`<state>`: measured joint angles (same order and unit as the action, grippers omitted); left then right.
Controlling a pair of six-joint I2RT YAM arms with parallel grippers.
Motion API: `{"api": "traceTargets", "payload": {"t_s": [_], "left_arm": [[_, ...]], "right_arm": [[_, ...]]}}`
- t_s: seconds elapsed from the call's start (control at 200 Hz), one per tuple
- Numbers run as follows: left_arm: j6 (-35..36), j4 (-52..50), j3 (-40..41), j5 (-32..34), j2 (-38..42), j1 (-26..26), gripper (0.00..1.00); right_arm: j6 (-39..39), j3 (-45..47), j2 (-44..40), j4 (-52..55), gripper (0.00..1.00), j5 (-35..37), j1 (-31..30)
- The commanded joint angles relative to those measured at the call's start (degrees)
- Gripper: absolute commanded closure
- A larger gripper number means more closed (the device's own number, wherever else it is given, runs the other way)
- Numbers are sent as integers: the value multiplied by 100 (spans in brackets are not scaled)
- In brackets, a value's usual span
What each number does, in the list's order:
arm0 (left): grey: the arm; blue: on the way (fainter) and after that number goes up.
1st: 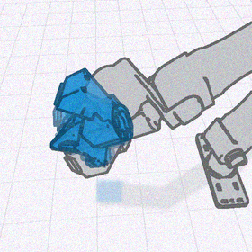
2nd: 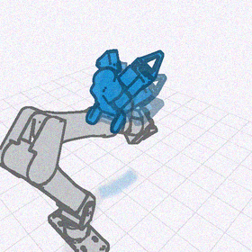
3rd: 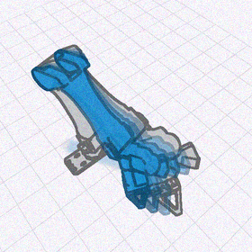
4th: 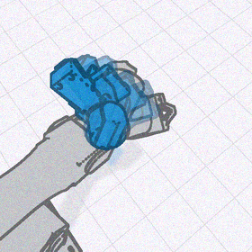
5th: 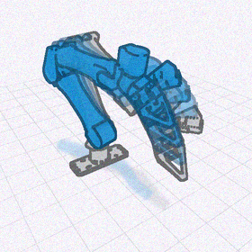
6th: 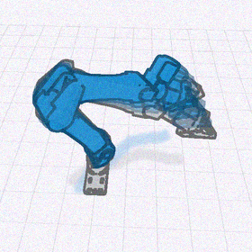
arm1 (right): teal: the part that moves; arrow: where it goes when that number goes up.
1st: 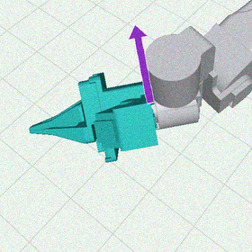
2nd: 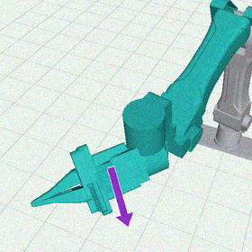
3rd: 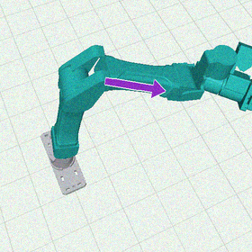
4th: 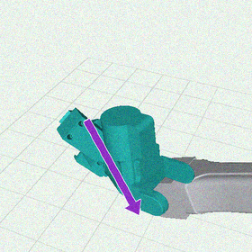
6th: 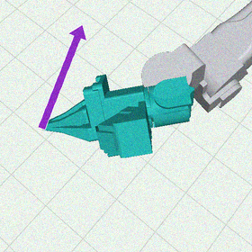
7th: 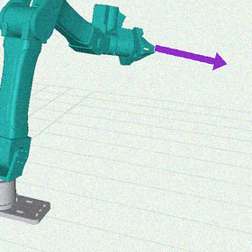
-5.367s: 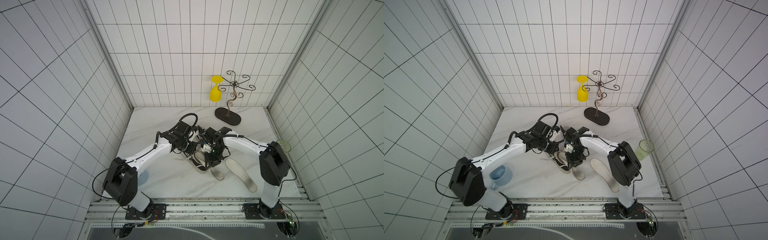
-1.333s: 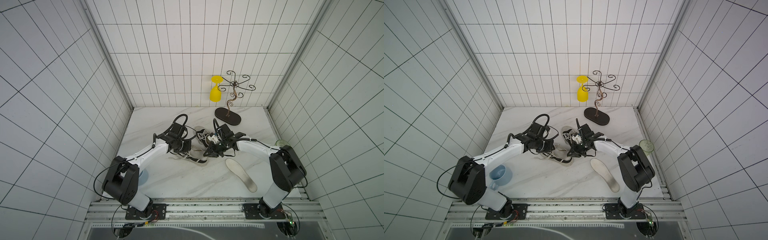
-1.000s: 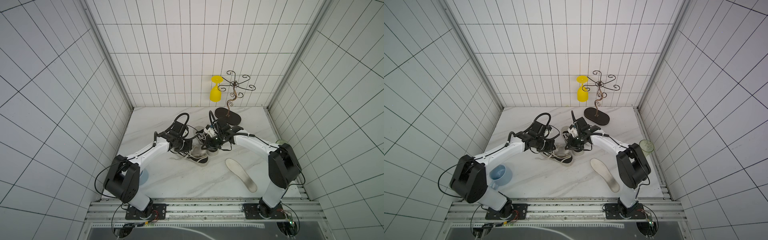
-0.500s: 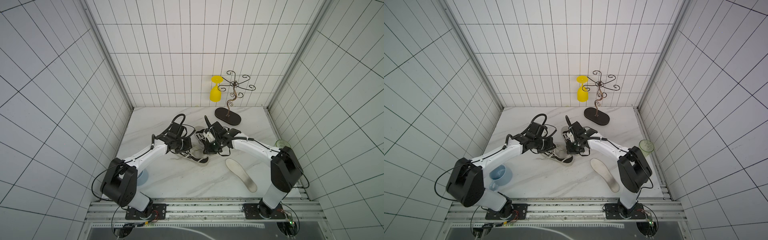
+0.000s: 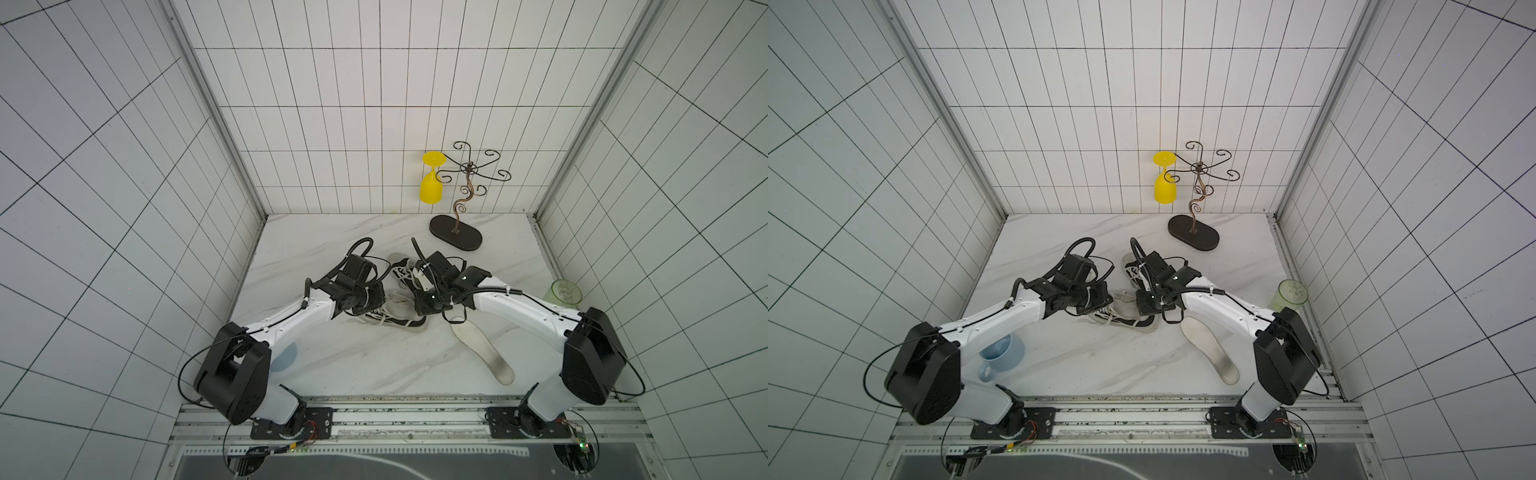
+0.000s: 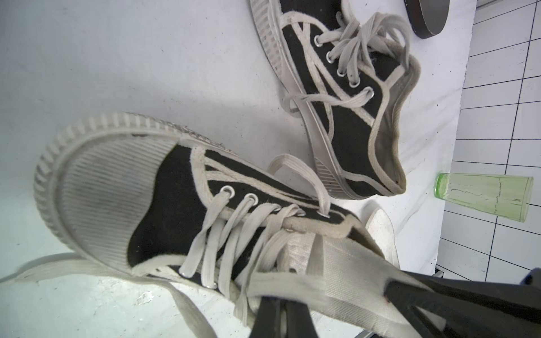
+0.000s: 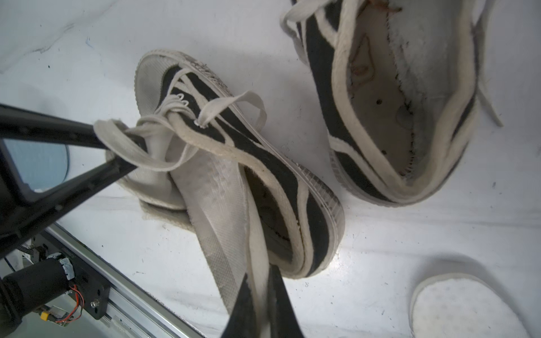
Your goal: Insert the insole into the shoe
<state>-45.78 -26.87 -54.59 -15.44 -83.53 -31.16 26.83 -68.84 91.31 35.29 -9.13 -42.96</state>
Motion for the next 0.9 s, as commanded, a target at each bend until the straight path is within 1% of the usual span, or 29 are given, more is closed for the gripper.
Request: {"api": "traceTargets", "payload": {"t_s": [0.0,0.035,0.12,0.285,0.35,0.515,0.545,0.645,0.74,0.785,0.84,0.895], "left_arm": [[-122,251,-46,151,-34,4,100],[-104,229,-80,132,-62,2,100],[-67,204,-127,95,-119,-35,100],[-115,122,-191,47,-161,-171,100],[-188,128,-151,13,-156,-174,100],[-201,120,-98,-50,-72,-171,100],[-226,141,-80,-79,-53,-171,100],[-374,287,-1,-234,9,-129,100],[-439,308,20,-200,77,-96,100],[-445,277,2,-209,94,-56,100],[-458,248,9,-181,153,6,100],[-473,232,35,-166,206,101,100]], "right_arm": [[-226,372,49,-47,93,460,-97],[-192,468,-15,-92,94,636,-108],[-126,834,-330,-646,93,653,-110],[68,860,-247,-1226,93,-60,-105],[162,985,-333,-1570,93,-90,-100],[-2,870,-287,-1735,93,-187,-99],[4,844,-243,-1904,93,-218,-101],[-36,730,-49,-1976,94,-376,-115],[-139,648,87,-1988,94,-387,-138],[-221,525,220,-1789,95,-244,-139],[-314,328,370,-1196,95,68,-141],[-287,368,298,-1057,95,332,-128]]}}
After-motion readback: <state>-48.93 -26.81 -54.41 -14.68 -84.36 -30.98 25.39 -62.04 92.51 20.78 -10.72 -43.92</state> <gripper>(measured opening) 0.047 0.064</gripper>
